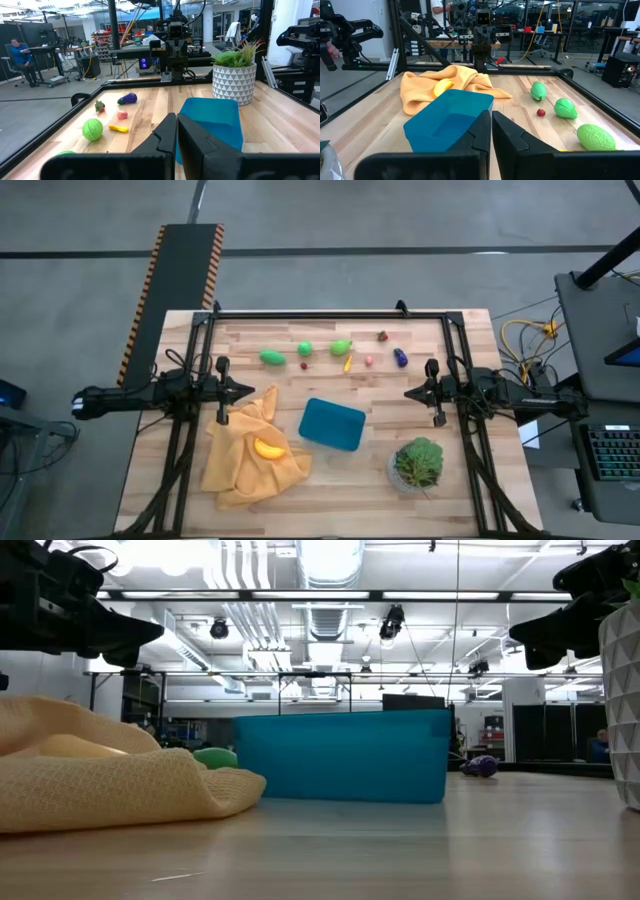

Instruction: Pick and placing Produce into tupperware

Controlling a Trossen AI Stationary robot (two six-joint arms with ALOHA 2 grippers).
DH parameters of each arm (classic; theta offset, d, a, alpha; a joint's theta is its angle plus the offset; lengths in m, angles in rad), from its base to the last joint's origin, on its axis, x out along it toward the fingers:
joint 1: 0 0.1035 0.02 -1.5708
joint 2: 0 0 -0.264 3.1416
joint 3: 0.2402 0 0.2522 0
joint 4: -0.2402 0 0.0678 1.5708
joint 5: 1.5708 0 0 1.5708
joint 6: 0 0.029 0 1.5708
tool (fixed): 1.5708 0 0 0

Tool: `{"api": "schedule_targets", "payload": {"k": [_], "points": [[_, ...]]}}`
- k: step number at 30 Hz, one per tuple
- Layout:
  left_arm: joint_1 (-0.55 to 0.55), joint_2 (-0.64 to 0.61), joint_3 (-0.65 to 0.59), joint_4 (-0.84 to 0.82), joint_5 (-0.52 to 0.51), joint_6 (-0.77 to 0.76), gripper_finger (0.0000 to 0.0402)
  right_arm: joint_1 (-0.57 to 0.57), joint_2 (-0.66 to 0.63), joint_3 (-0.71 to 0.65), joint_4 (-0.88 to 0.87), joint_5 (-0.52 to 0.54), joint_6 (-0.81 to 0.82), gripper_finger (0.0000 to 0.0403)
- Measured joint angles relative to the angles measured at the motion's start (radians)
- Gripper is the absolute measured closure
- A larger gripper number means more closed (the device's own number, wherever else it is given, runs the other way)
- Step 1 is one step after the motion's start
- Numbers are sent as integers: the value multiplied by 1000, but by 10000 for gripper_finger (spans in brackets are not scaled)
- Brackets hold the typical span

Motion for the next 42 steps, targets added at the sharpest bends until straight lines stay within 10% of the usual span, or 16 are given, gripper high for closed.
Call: {"api": "schedule_targets", "payload": {"k": [22,30,42], "points": [[0,0,0,1,0,0,402,-1,0,0,1,53,-123,394],[0,0,0,0,0,0,402,0,0,0,9,53,230,394],[-1,0,0,42,-46,-5,401,0,5,0,193,53,217,392]]}}
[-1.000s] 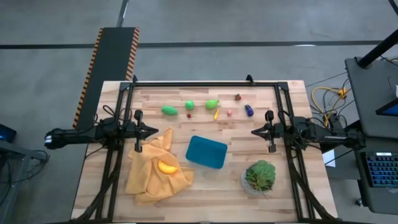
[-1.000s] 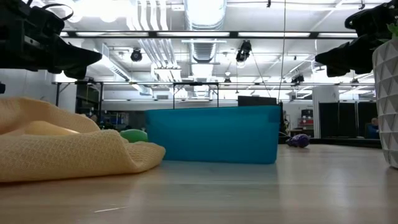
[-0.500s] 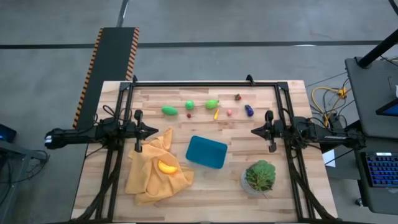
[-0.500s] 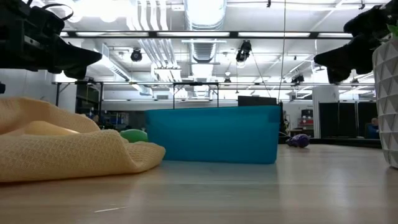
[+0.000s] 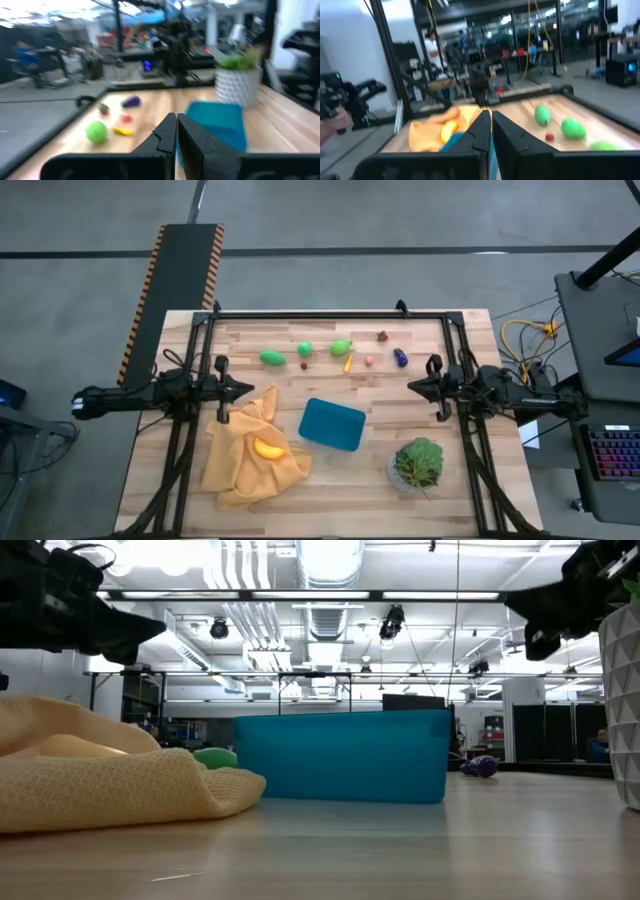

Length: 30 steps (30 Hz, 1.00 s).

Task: Pick and placing Produce into tupperware
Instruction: Put the eggplant into the blue bin

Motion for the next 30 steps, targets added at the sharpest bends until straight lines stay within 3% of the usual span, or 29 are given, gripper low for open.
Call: {"api": "schedule_targets", "payload": {"k": [4,9,15,23,30], "points": [[1,0,0,51,-9,-24,380,0,12,0,23,0,0,362],[0,0,0,62,-9,-144,298,0,61,0,23,5,13,282],[0,3,0,153,-9,-178,224,0,120,55,29,206,21,198],[0,25,0,238,-36,-140,218,0,222,247,-39,330,-34,184],[1,68,0,255,-262,-101,218,0,419,527,-499,523,70,184]]}}
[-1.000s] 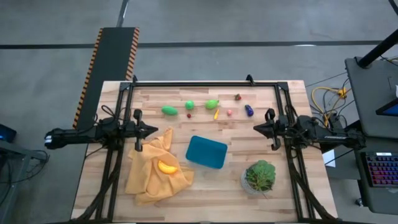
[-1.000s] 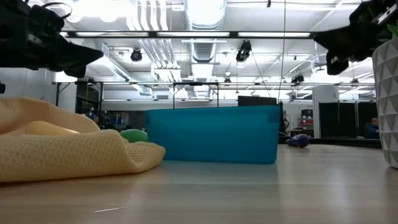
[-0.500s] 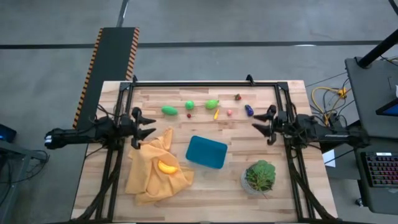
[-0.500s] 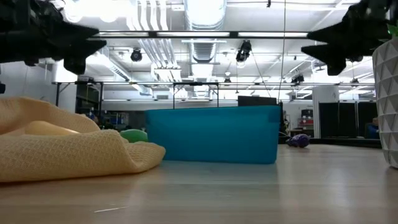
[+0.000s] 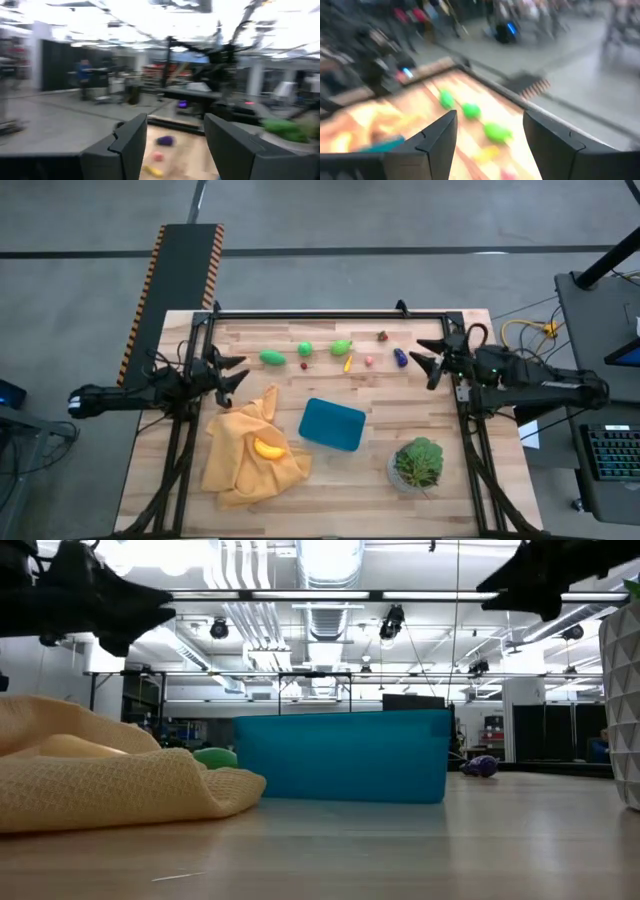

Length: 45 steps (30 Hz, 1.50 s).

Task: Pick and placing Produce into tupperware
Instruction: Put the eggplant into the blue bin

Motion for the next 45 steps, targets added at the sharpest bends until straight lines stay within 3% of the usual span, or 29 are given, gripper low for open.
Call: {"api": "schedule_targets", "payload": {"k": [4,9,13,18,22,30,35,40,45], "points": [[0,28,0,54,-35,32,218,-1,143,149,-190,48,75,183],[0,56,0,108,-35,76,218,-16,335,308,-296,53,99,176],[0,79,0,108,0,89,218,-54,489,421,-375,57,114,144],[0,94,2,117,18,89,218,-132,653,547,-505,158,154,101],[0,94,3,117,18,87,218,-220,750,619,-623,137,227,93],[-1,95,2,114,78,81,218,-380,846,585,-661,-50,245,106],[-1,96,2,114,80,81,218,-453,867,522,-654,-69,245,110],[-1,99,1,114,83,81,218,-502,881,450,-576,-184,244,108],[-1,100,1,114,82,81,218,-518,900,373,-499,-196,244,107]]}}
